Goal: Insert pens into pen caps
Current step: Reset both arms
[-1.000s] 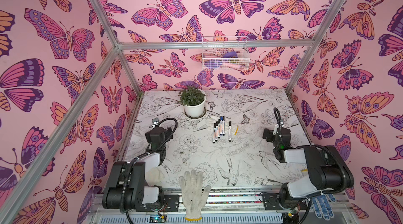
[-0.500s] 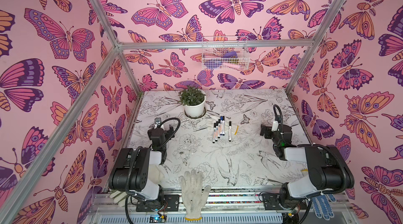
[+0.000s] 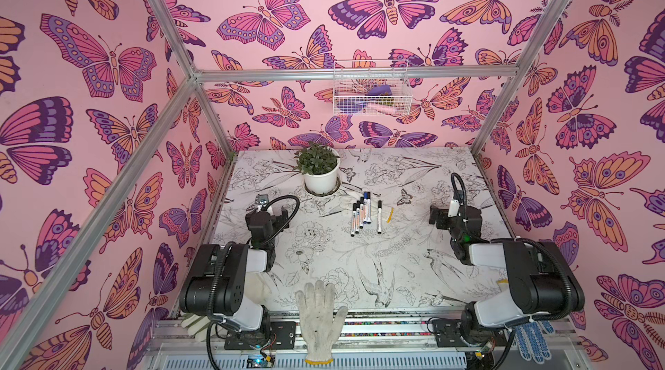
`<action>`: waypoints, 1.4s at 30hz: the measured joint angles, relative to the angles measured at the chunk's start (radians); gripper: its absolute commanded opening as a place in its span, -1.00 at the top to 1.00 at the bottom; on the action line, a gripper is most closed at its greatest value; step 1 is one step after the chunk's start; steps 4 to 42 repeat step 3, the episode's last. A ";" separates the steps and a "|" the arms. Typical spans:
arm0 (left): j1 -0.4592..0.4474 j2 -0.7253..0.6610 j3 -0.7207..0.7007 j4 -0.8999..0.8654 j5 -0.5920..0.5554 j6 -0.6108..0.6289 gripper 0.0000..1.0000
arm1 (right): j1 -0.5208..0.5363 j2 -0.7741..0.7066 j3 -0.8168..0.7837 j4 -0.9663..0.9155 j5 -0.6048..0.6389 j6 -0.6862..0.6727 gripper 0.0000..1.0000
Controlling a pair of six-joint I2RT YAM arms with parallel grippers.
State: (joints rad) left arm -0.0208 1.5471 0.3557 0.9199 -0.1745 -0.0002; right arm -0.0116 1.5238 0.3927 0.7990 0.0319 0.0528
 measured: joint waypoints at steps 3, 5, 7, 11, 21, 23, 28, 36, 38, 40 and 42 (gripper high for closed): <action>0.000 0.000 0.000 -0.001 0.005 0.000 -0.99 | 0.000 0.000 0.000 0.000 0.000 0.000 -0.98; 0.000 0.000 0.000 -0.001 0.005 0.000 -0.99 | 0.000 0.000 0.000 0.000 0.000 0.000 -0.98; 0.000 0.000 0.000 -0.001 0.005 0.000 -0.99 | 0.000 0.000 0.000 0.000 0.000 0.000 -0.98; 0.000 0.000 0.000 -0.001 0.005 0.000 -0.99 | 0.000 0.000 0.000 0.000 0.000 0.000 -0.98; 0.000 0.000 0.000 -0.001 0.005 0.000 -0.99 | 0.000 0.000 0.000 0.000 0.000 0.000 -0.98; 0.000 0.000 0.000 -0.001 0.005 0.000 -0.99 | 0.000 0.000 0.000 0.000 0.000 0.000 -0.98; 0.000 0.000 0.000 -0.001 0.005 0.000 -0.99 | 0.000 0.000 0.000 0.000 0.000 0.000 -0.98; 0.000 0.000 0.000 -0.001 0.005 0.000 -0.99 | 0.000 0.000 0.000 0.000 0.000 0.000 -0.98; 0.000 0.000 0.000 -0.001 0.005 0.000 -0.99 | 0.000 0.000 0.000 0.000 0.000 0.000 -0.98; 0.000 0.000 0.000 -0.001 0.005 0.000 -0.99 | 0.000 0.000 0.000 0.000 0.000 0.000 -0.98; 0.000 0.000 0.000 -0.001 0.005 0.000 -0.99 | 0.000 0.000 0.000 0.000 0.000 0.000 -0.98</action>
